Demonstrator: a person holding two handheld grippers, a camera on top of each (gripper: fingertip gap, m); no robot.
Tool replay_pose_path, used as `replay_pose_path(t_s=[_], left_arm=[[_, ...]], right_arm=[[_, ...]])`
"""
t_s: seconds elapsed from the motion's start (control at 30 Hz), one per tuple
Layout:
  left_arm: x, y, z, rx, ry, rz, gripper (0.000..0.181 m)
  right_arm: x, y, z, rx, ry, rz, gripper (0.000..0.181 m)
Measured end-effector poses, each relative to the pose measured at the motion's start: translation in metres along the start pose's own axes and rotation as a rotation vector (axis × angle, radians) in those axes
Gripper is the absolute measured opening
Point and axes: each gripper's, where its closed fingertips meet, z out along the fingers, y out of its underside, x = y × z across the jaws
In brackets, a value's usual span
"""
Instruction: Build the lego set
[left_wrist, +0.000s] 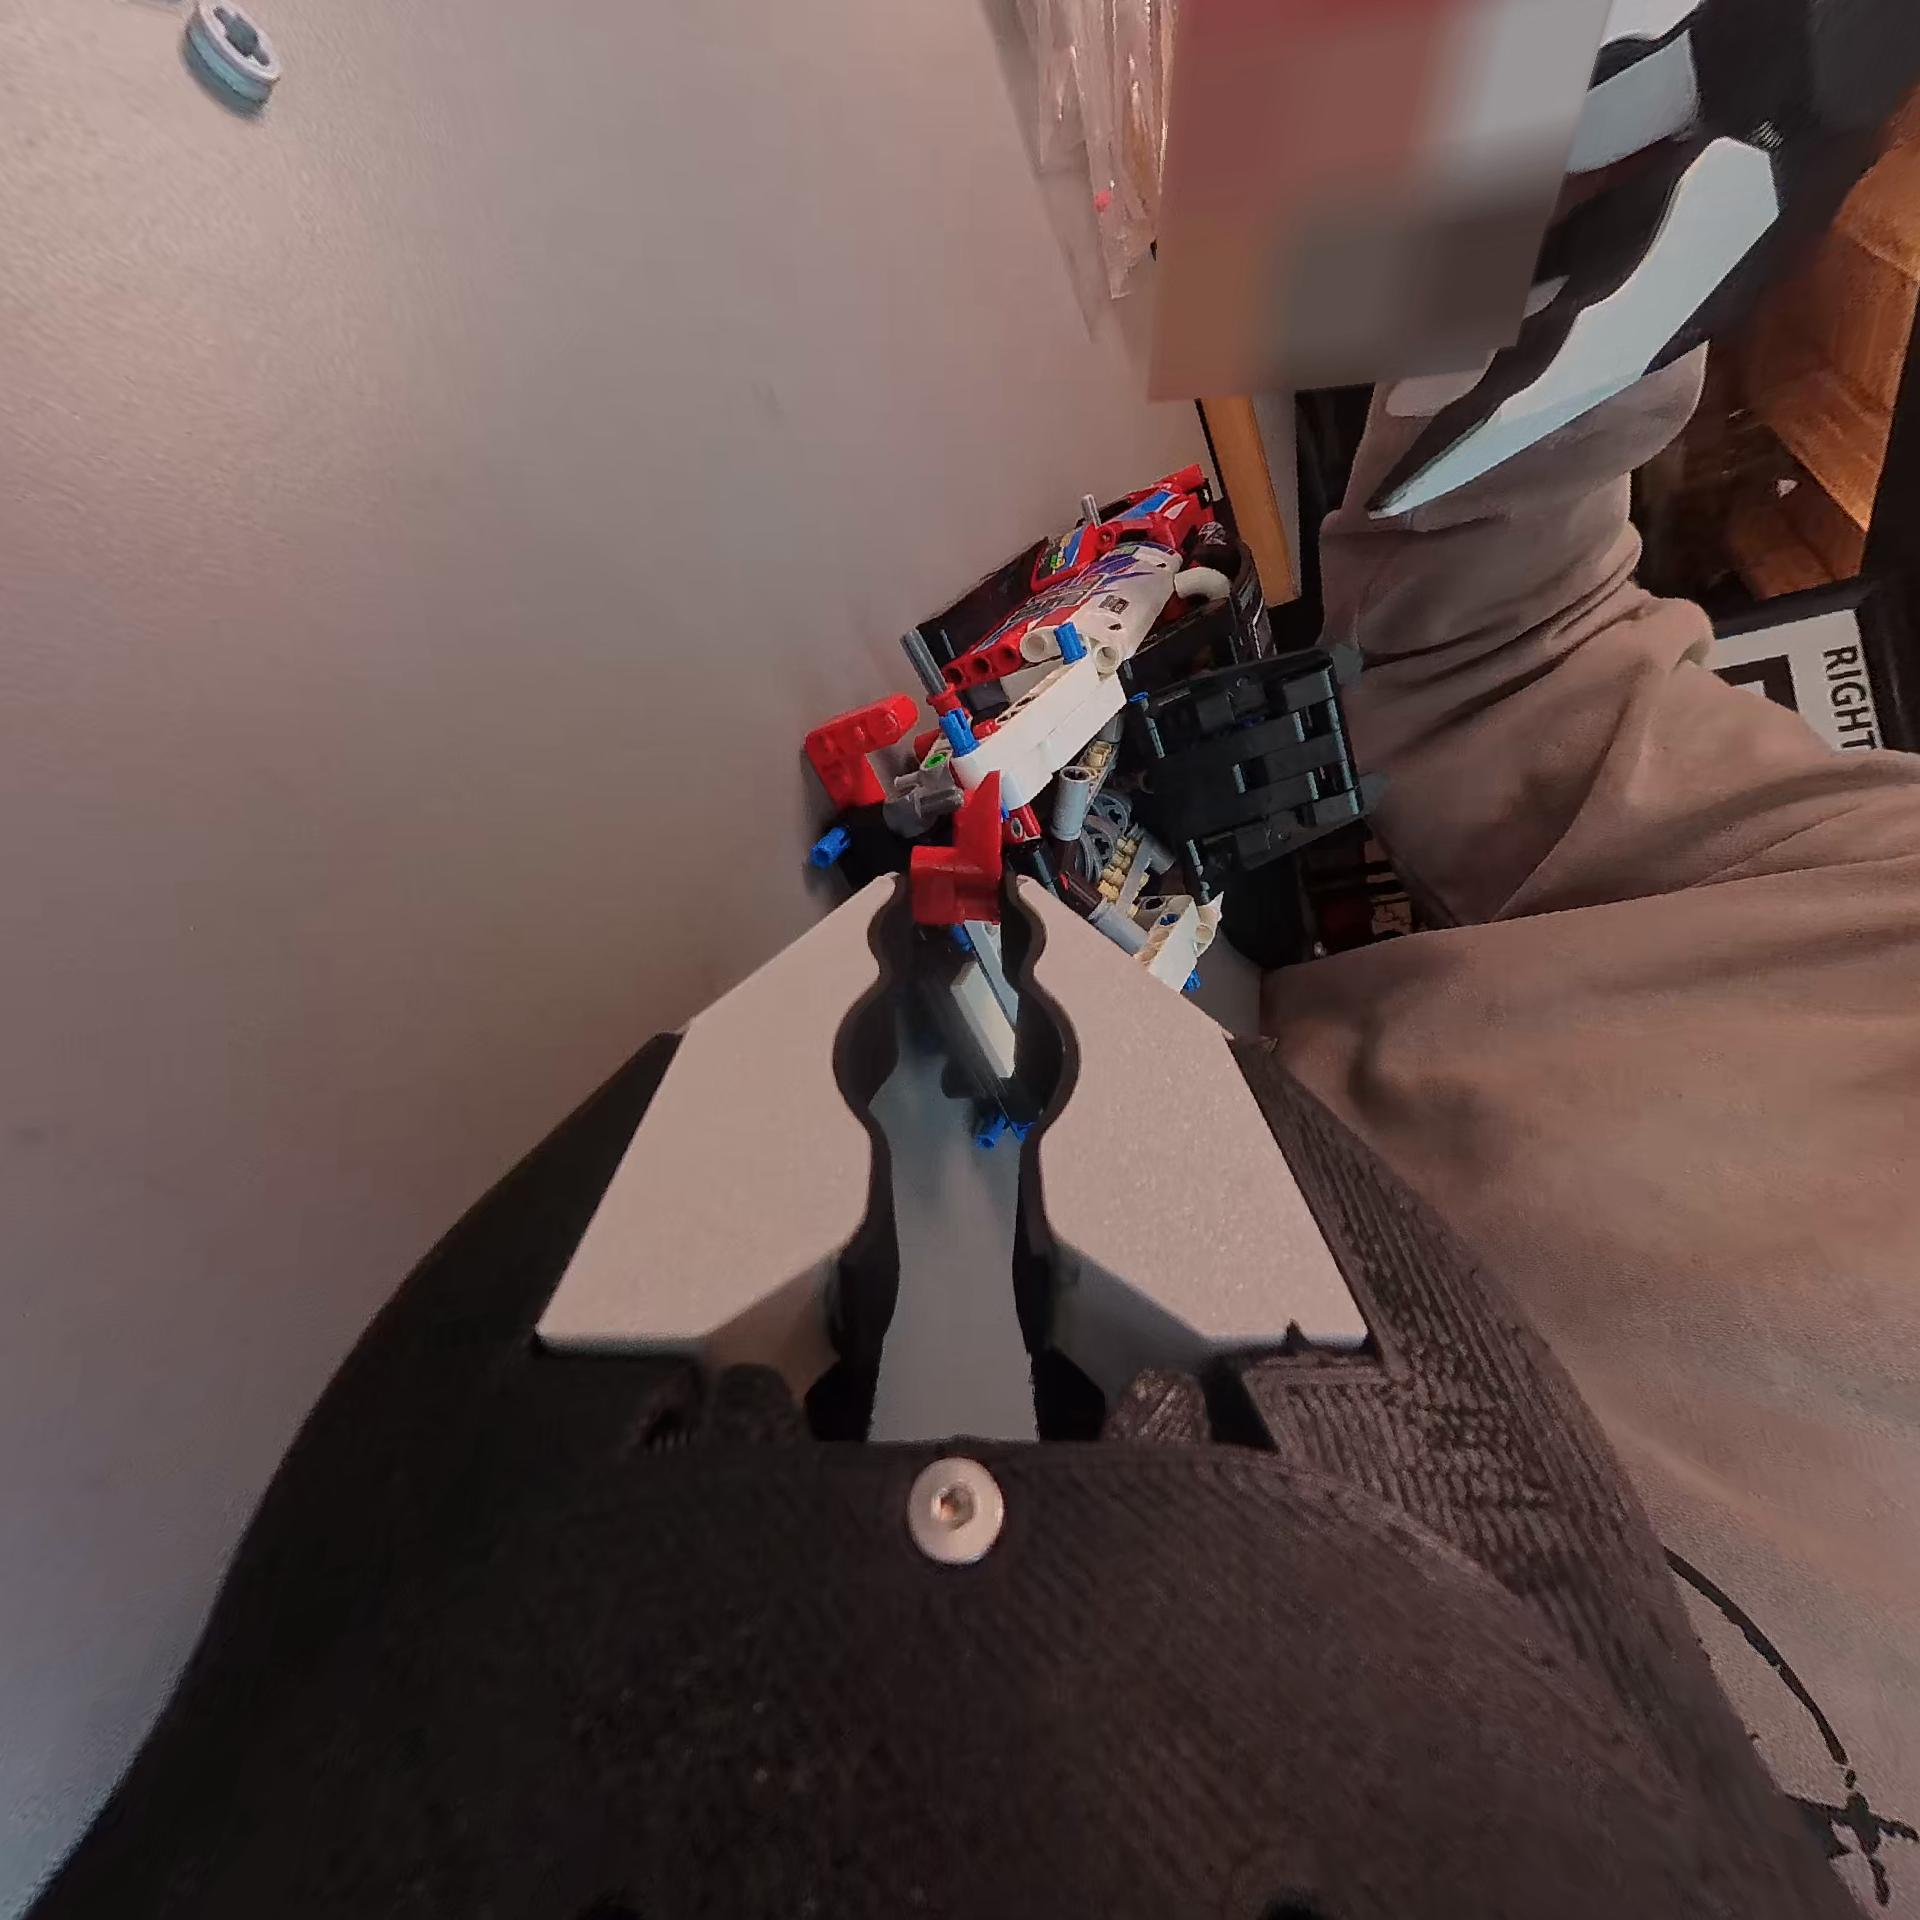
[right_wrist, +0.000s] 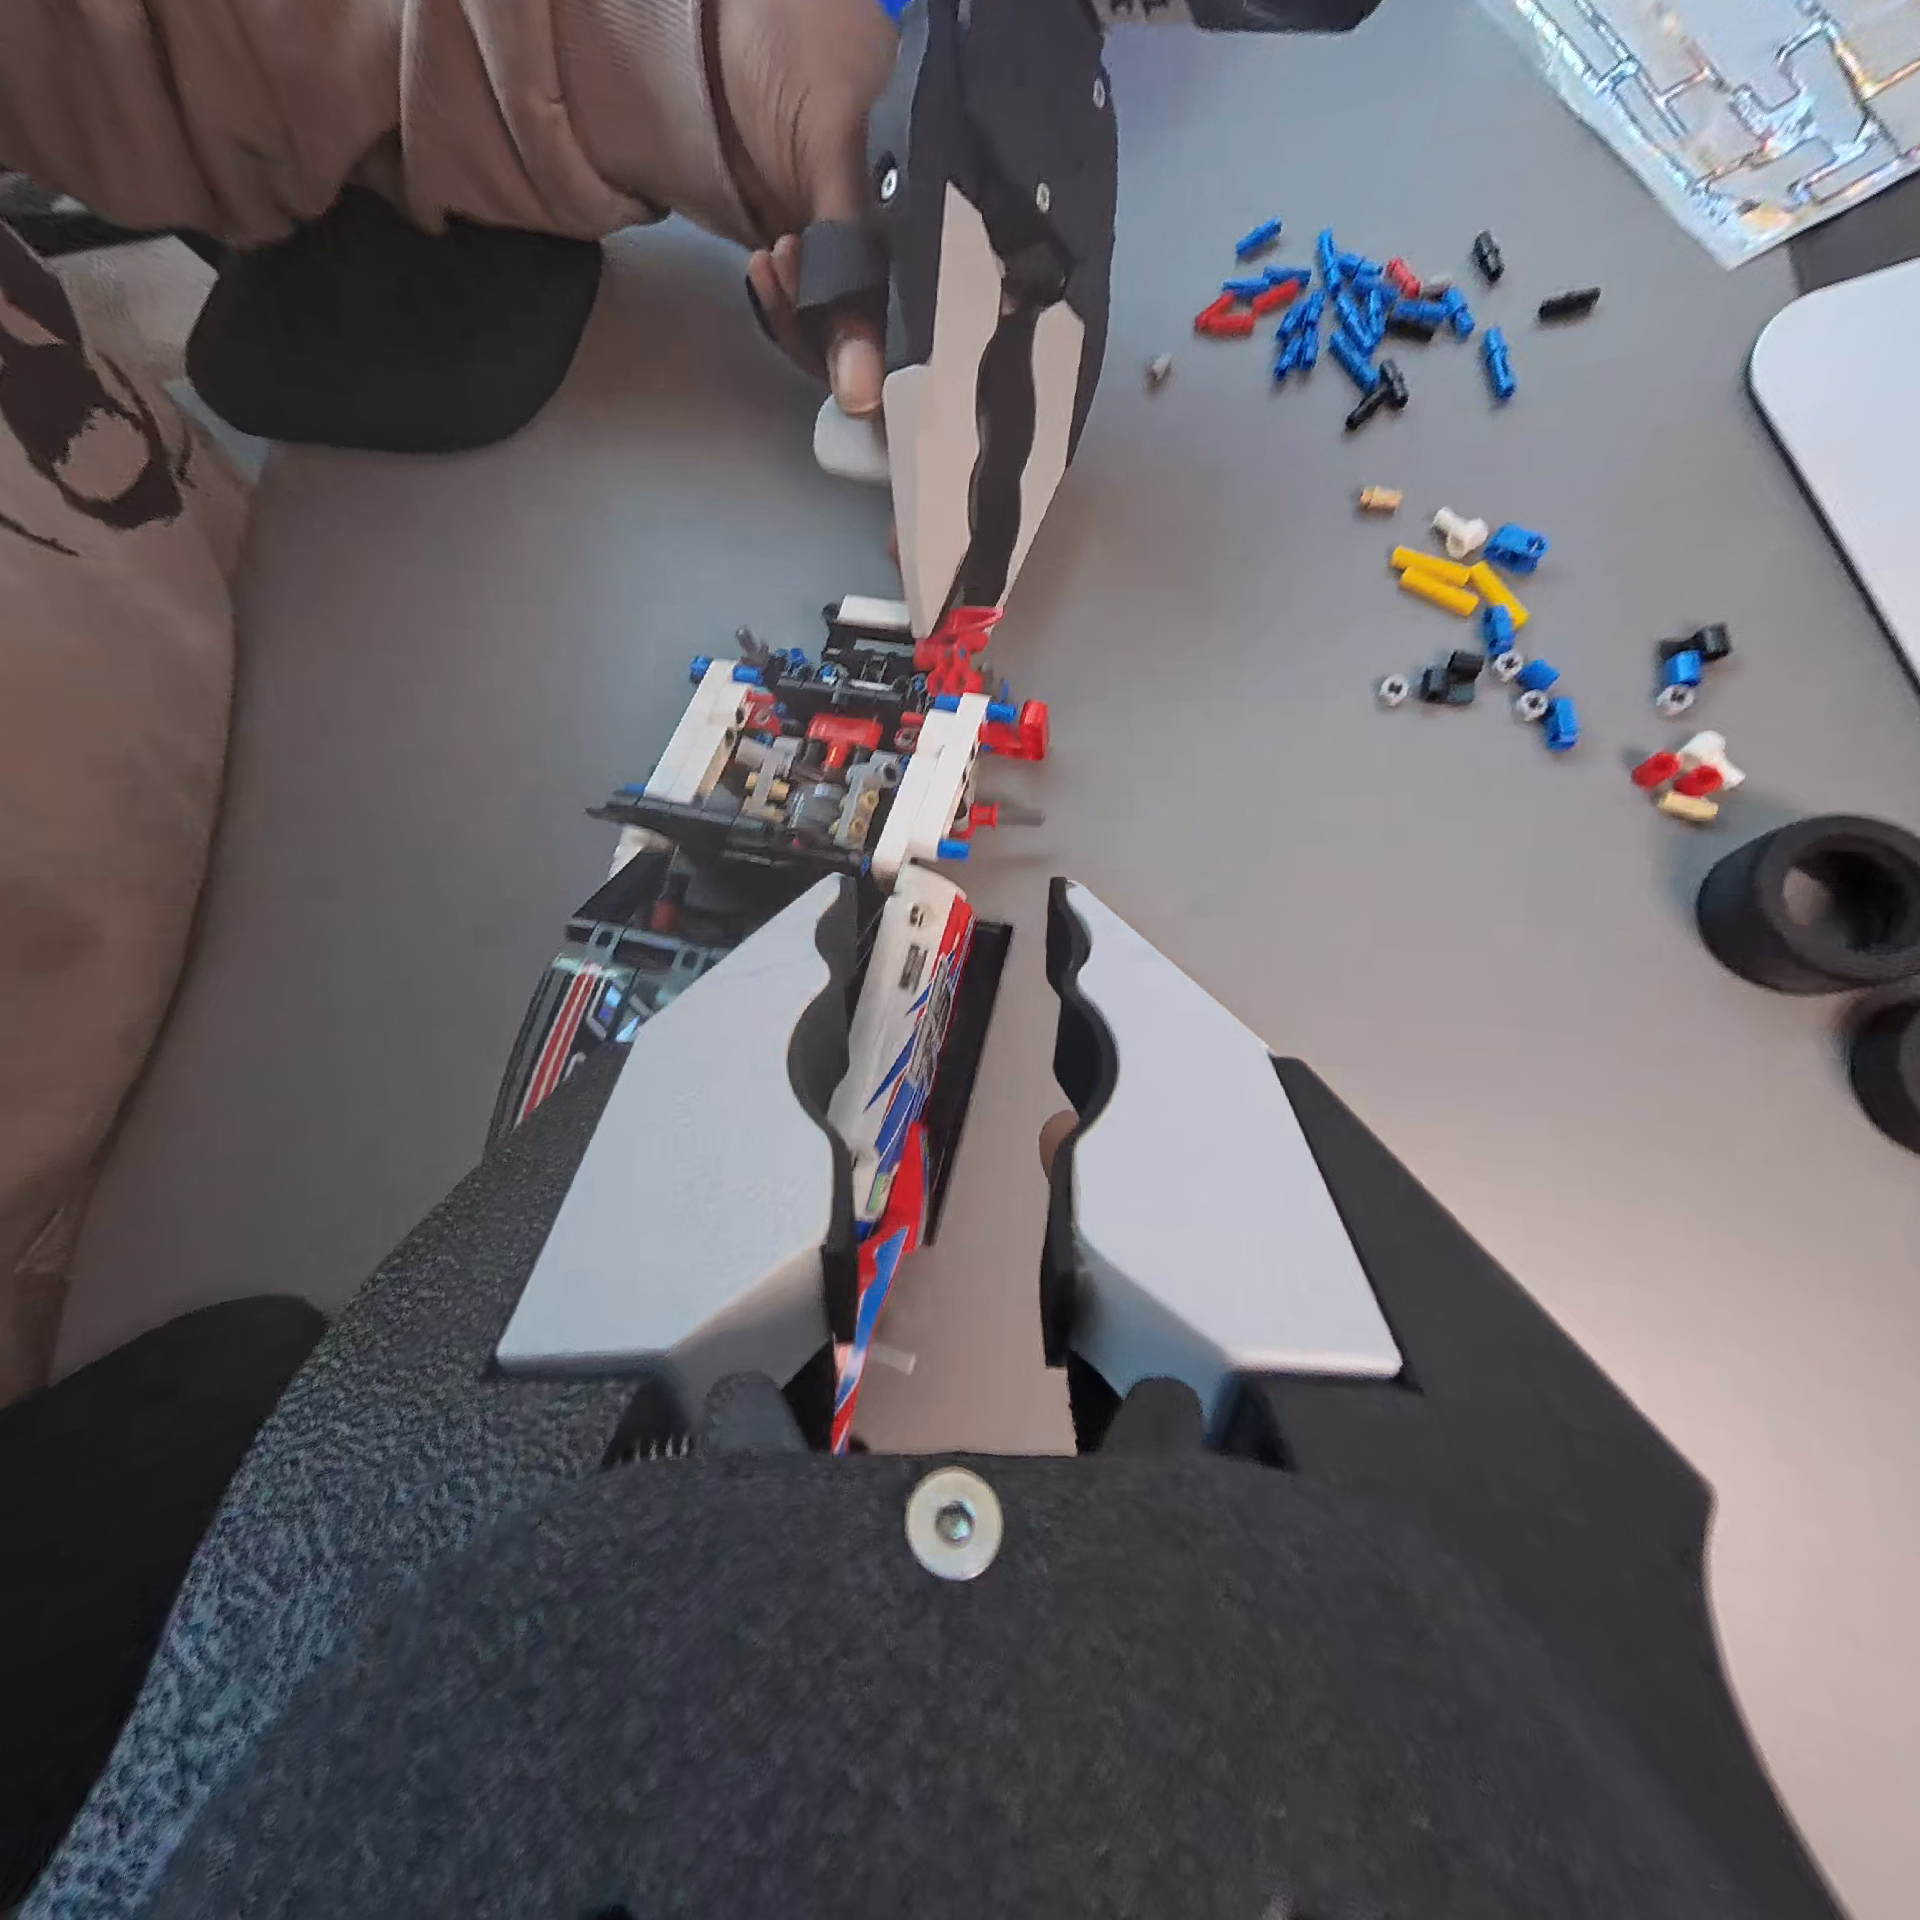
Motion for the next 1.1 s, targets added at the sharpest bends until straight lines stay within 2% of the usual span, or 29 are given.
replay_pose_path(t_s=[0.1,0.23,0.37,0.43,0.57,0.7,0.87,0.97,1.1], left_arm=[[0.003,-0.003,-0.003,0.026,0.032,-0.012,0.014],[0.007,-0.009,-0.011,0.078,0.079,-0.034,0.014],[0.010,-0.008,-0.014,0.100,0.118,-0.049,0.013],[0.010,-0.008,-0.015,0.106,0.129,-0.053,0.013],[0.011,-0.008,-0.015,0.102,0.146,-0.047,0.013],[0.010,-0.006,-0.014,0.097,0.140,-0.033,0.014],[0.012,-0.004,-0.014,0.102,0.004,0.153,0.024],[0.007,-0.001,-0.012,0.099,-0.133,0.300,0.024],[0.006,-0.001,-0.011,0.092,-0.241,0.424,0.018]], right_arm=[[0.012,-0.018,0.028,0.011,-0.005,-0.055,0.026],[0.014,-0.036,0.068,0.002,-0.093,-0.098,0.024],[0.011,-0.034,0.100,-0.121,-0.191,-0.160,0.031],[0.009,-0.033,0.109,-0.156,-0.268,-0.127,0.031],[0.002,-0.036,0.112,-0.154,-0.411,-0.034,0.016],[-0.001,-0.034,0.111,-0.143,-0.479,0.070,0.006],[-0.002,-0.031,0.110,-0.138,-0.518,0.210,0.003],[-0.004,-0.034,0.109,-0.122,-0.552,0.267,0.003],[-0.003,-0.031,0.112,-0.140,-0.582,0.328,0.003]])
